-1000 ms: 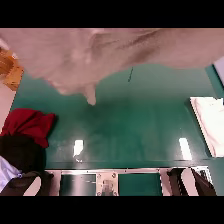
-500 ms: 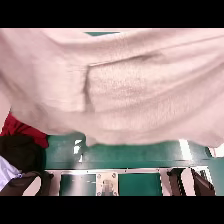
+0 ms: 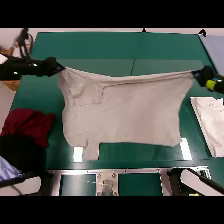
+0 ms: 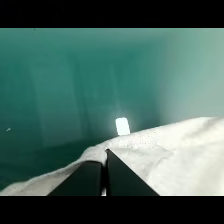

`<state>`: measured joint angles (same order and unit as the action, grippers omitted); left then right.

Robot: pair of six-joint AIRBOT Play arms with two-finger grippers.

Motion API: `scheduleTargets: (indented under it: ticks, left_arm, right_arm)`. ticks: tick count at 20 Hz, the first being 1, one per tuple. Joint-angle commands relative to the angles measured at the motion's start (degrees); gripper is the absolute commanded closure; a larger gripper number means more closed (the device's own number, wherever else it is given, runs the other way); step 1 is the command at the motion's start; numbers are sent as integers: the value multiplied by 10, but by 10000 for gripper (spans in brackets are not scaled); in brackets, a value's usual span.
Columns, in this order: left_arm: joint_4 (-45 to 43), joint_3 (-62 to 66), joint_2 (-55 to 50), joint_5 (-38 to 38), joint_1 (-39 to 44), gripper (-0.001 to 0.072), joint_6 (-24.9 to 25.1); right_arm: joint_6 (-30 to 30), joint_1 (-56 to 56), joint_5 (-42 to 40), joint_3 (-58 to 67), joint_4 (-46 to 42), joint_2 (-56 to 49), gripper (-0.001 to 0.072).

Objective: Fold the shirts.

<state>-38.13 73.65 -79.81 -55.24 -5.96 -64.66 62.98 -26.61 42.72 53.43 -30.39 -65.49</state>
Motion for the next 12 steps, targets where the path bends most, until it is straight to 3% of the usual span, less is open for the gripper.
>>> scheduleTargets:
  ticks: [1,4,7,10,12]
  left_arm:
    - [105,21,-136,64,0,681,71]
    - [112,75,-179,86,0,681,73]
    - [108,110,-182,123,0,681,73]
    - [68,114,-182,94,0,681,68]
    - [-6,114,-182,46,0,681,30]
  right_arm:
    - [-6,26,-30,54,24,-189,695]
    - [2,25,13,149,45,-296,695]
    - [15,25,36,218,44,-337,695]
    - [15,23,76,235,20,-337,695]
    - [15,21,127,235,-39,-337,695]
